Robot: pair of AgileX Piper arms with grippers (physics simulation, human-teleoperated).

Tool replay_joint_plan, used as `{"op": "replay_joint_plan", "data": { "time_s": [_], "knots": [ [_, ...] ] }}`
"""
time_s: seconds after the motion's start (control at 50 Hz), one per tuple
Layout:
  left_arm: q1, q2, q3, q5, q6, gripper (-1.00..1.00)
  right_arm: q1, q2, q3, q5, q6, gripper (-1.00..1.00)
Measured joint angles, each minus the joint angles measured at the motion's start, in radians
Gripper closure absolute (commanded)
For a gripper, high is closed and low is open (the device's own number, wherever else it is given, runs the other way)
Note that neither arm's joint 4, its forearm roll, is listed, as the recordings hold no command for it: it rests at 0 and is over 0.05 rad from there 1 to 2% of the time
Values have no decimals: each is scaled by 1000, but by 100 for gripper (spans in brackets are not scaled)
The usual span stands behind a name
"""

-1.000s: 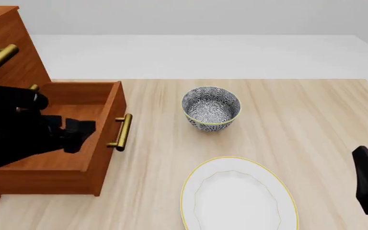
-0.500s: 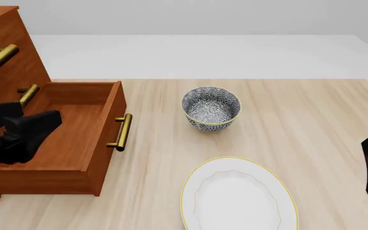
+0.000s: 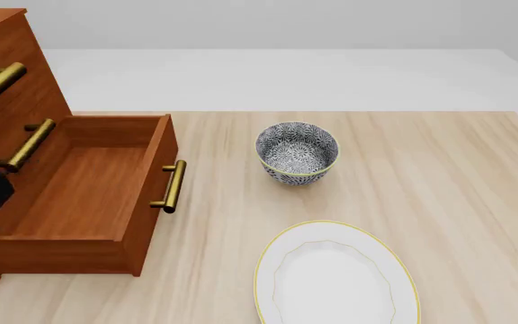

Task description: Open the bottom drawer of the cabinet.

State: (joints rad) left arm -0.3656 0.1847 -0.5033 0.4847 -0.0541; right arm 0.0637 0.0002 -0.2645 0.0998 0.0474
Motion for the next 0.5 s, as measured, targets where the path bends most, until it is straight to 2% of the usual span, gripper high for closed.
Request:
{"op": "replay_joint_plan", "data": {
  "time_s": [0.22,0.5],
  "knots": [
    [15,-118,-5,30,13,-100,17,0,-142,108,-15,-100],
    [48,-169,-55,15,4,-100,40,0,-332,276,-29,-100]
  ]
}}
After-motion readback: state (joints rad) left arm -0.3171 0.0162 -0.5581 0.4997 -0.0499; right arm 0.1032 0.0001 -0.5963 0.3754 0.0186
